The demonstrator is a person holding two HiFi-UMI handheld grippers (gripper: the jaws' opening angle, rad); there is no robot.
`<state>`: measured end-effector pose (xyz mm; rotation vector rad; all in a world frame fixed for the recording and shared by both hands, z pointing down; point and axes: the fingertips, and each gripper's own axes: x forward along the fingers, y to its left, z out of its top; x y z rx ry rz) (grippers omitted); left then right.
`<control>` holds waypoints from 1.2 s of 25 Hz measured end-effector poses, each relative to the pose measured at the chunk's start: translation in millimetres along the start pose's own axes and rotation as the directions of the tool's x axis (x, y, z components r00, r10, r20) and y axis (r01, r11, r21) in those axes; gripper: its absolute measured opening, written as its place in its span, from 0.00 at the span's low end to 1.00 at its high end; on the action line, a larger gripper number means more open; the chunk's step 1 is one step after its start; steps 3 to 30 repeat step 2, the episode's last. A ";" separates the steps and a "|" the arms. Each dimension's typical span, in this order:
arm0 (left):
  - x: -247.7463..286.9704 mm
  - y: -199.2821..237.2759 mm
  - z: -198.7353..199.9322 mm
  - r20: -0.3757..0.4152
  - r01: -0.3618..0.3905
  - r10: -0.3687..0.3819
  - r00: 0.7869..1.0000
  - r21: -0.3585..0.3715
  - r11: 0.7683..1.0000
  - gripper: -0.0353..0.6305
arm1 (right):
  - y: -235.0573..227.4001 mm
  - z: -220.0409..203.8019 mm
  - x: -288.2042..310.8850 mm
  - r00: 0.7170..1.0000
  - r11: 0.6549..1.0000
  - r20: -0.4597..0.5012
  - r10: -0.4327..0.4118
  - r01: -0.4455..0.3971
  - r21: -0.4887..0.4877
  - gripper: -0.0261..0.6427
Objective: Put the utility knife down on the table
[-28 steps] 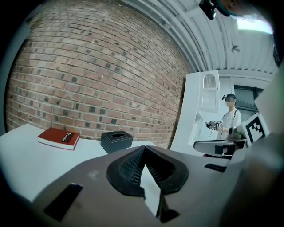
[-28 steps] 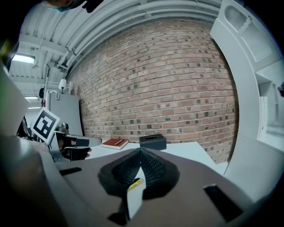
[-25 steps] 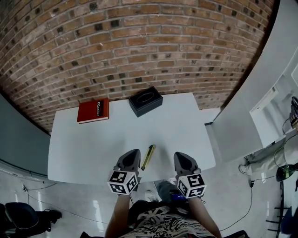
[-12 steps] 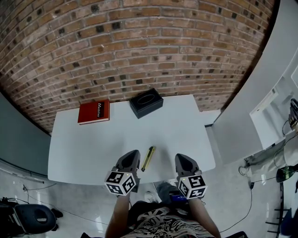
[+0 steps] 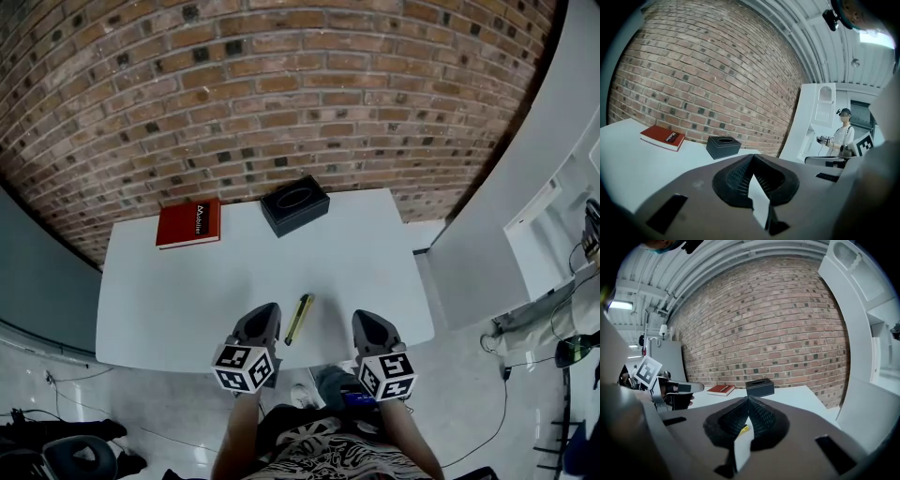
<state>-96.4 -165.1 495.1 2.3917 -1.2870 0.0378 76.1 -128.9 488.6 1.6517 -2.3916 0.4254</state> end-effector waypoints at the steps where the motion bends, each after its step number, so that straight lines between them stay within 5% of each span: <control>1: 0.8 0.7 -0.4 -0.002 -0.004 0.004 1.000 0.004 1.000 0.07 | 0.0 -0.5 0.2 1.000 1.000 -0.002 0.001 -0.001 0.000 0.04; 30: 1.6 1.4 -0.8 -0.004 -0.007 0.007 1.000 0.007 1.000 0.07 | 0.0 -1.1 0.4 1.000 1.000 -0.004 0.001 -0.001 0.000 0.04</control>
